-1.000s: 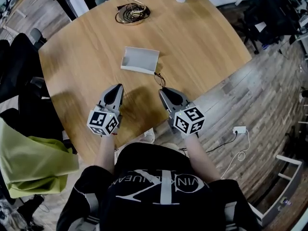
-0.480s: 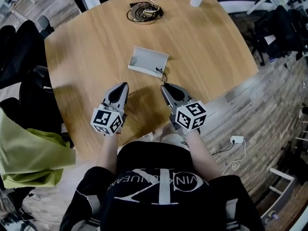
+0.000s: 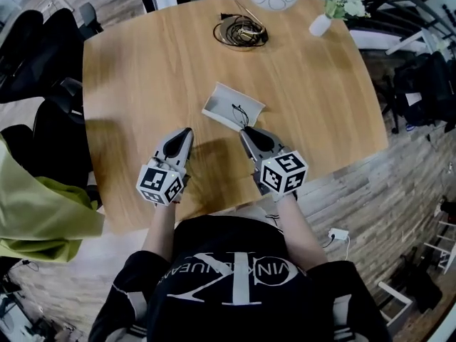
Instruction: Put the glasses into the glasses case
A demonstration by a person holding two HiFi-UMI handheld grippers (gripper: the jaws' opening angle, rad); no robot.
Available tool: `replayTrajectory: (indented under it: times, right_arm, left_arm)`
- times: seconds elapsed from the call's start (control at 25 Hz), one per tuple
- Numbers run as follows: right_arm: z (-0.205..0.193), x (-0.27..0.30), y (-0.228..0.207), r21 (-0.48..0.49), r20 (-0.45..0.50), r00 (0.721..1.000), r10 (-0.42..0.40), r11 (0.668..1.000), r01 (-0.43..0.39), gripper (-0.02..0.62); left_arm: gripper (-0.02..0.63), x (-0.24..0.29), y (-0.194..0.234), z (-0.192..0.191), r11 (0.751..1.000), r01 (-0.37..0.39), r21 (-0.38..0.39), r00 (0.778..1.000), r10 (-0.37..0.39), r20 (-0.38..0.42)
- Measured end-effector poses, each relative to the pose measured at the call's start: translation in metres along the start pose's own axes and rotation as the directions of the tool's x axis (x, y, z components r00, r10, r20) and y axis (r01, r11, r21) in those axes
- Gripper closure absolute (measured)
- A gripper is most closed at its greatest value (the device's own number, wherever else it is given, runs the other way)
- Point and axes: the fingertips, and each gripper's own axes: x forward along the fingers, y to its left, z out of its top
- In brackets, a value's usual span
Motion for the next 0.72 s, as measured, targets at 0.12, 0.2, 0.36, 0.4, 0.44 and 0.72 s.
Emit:
replayTrajectory:
  times: [0.12, 0.2, 0.36, 0.4, 0.44, 0.72]
  right_arm:
    - [0.002, 0.012, -0.001, -0.016, -0.040, 0.999, 0.028, 0.999, -0.029, 0.538]
    - [0.002, 0.018, -0.002, -0.037, -0.067, 0.997, 0.043, 0.998, -0.046, 0.537]
    - [0.003, 0.030, -0.003, -0.082, -0.114, 0.991, 0.069, 0.994, -0.078, 0.538]
    - [0.003, 0.032, -0.004, -0.095, -0.125, 0.990, 0.071, 0.992, -0.083, 0.537]
    - [0.003, 0.034, -0.004, -0.108, -0.136, 0.988, 0.072, 0.990, -0.087, 0.537]
    - [0.003, 0.047, -0.011, -0.168, -0.198, 0.978, 0.071, 0.980, -0.105, 0.537]
  left_arm:
    - [0.591, 0.001, 0.005, -0.002, 0.999, -0.032, -0.012, 0.999, 0.032, -0.003]
    - [0.591, 0.002, 0.006, -0.004, 0.999, -0.049, -0.019, 0.999, 0.049, -0.003]
    - [0.591, 0.003, 0.010, -0.004, 0.996, -0.083, -0.027, 0.997, 0.083, 0.000]
    - [0.591, 0.004, 0.011, -0.004, 0.996, -0.089, -0.026, 0.996, 0.089, -0.001]
    - [0.591, 0.004, 0.012, -0.004, 0.995, -0.094, -0.026, 0.996, 0.094, -0.001]
    - [0.591, 0.004, 0.018, -0.002, 0.990, -0.136, -0.032, 0.991, 0.137, 0.004]
